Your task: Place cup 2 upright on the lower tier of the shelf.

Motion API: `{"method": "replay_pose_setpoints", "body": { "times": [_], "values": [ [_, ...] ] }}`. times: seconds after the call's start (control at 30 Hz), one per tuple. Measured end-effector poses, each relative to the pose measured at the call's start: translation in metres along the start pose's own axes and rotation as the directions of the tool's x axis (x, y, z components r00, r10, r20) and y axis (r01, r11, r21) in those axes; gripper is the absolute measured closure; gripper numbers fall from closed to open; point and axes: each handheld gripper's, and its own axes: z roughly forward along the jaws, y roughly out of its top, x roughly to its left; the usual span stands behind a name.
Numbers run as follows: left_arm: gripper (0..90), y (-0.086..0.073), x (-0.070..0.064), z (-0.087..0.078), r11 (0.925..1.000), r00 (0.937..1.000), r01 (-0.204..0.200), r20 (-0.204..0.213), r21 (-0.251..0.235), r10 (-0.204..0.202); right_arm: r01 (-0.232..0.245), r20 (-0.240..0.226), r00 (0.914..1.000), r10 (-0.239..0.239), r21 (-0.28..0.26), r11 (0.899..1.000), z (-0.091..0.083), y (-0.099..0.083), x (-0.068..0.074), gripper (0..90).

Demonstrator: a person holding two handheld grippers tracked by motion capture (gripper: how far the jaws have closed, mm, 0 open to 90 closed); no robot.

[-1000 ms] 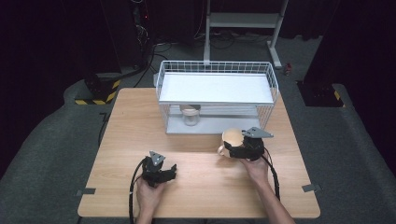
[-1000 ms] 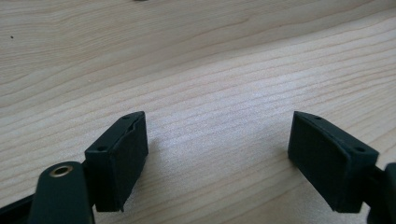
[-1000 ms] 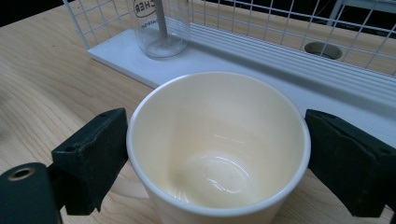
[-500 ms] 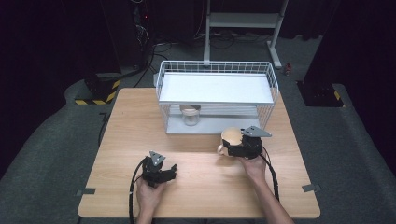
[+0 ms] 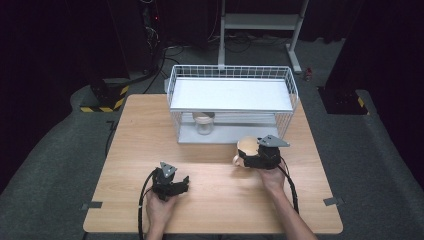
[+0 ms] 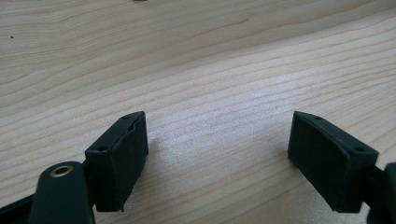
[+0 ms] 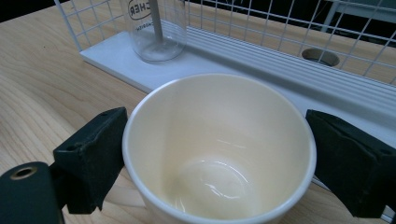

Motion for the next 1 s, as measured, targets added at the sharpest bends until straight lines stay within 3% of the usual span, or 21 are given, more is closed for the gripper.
{"method": "replay_pose_setpoints", "body": {
  "times": [0.73, 1.0],
  "values": [
    [20.5, 0.0, 0.0, 0.0, 1.0, 1.0, 0.0, 0.001, 0.0, 0.0, -0.024, -0.015, 0.9996, 0.024, -0.002, 1.0, -0.008, 0.0, -0.006, 9.6],
    [20.6, 0.0, 0.0, 0.0, 1.0, 1.0, 0.0, 0.001, -0.001, 0.0, 0.001, -0.009, 1.0, -0.001, -0.003, 1.0, -0.012, 0.004, -0.009, 9.6]
  ]
}}
